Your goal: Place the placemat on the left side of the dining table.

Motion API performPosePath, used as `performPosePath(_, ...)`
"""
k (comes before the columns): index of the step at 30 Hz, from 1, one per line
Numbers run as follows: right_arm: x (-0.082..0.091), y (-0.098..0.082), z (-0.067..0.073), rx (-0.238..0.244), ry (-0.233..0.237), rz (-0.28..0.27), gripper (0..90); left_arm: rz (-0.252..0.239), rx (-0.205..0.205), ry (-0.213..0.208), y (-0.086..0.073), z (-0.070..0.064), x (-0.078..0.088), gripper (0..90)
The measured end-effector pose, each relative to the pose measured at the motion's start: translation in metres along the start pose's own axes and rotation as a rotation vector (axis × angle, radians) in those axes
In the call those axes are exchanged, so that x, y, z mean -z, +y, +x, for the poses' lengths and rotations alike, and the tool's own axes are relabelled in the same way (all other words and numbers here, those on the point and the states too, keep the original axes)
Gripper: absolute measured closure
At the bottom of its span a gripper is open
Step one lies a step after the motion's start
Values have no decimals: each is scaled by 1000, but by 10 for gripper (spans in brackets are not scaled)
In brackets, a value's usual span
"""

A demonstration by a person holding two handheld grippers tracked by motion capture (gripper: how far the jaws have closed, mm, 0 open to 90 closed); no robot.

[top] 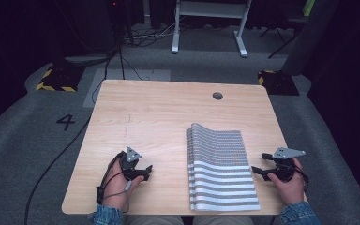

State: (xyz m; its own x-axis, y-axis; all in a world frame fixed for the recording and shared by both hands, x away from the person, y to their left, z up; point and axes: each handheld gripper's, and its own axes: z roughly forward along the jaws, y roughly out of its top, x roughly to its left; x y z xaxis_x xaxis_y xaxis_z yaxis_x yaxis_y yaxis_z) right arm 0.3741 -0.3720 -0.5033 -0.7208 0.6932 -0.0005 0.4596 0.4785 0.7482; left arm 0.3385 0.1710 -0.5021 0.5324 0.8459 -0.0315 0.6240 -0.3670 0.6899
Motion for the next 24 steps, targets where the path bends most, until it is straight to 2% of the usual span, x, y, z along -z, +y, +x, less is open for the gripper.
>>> performPosePath(2, 0, 0, 0, 0, 0, 0, 207, 4, -15, -25, 1, 0, 1, 248)
performPosePath(4, 0, 0, 0, 0, 0, 0, 207, 27, -11, -54, 4, 0, 4, 288)
performPosePath(5, 0, 0, 0, 1, -1, 0, 206, 36, 8, -88, 6, 0, 5, 303)
performPosePath(6, 0, 0, 0, 2, 0, 1, 207, 36, 8, -88, 6, 0, 5, 329)
performPosePath(7, 0, 0, 0, 2, -1, 0, 207, 39, 23, -137, 12, -2, 10, 341)
performPosePath(8, 0, 0, 0, 2, -1, 0, 207, 39, 23, -137, 12, -2, 10, 343)
performPosePath(11, 0, 0, 0, 1, -1, 0, 207, -6, 1, -175, 26, -8, 23, 337)
performPosePath(12, 0, 0, 0, 1, -1, 0, 206, -6, 1, -175, 26, -8, 23, 332)
performPosePath(13, 0, 0, 0, 1, -1, 0, 207, -27, -8, -184, 32, -12, 28, 323)
performPosePath(18, 0, 0, 0, 1, -1, 0, 206, -22, 0, -169, 40, -20, 35, 295)
performPosePath(20, 0, 0, 0, 2, -1, 0, 207, -27, 38, -187, 46, -27, 38, 290)
performPosePath(22, 0, 0, 0, 1, -1, 0, 207, -33, 33, -189, 48, -29, 39, 292)
performPosePath(24, 0, 0, 0, 1, -1, 0, 206, -50, 1, -196, 54, -40, 42, 293)
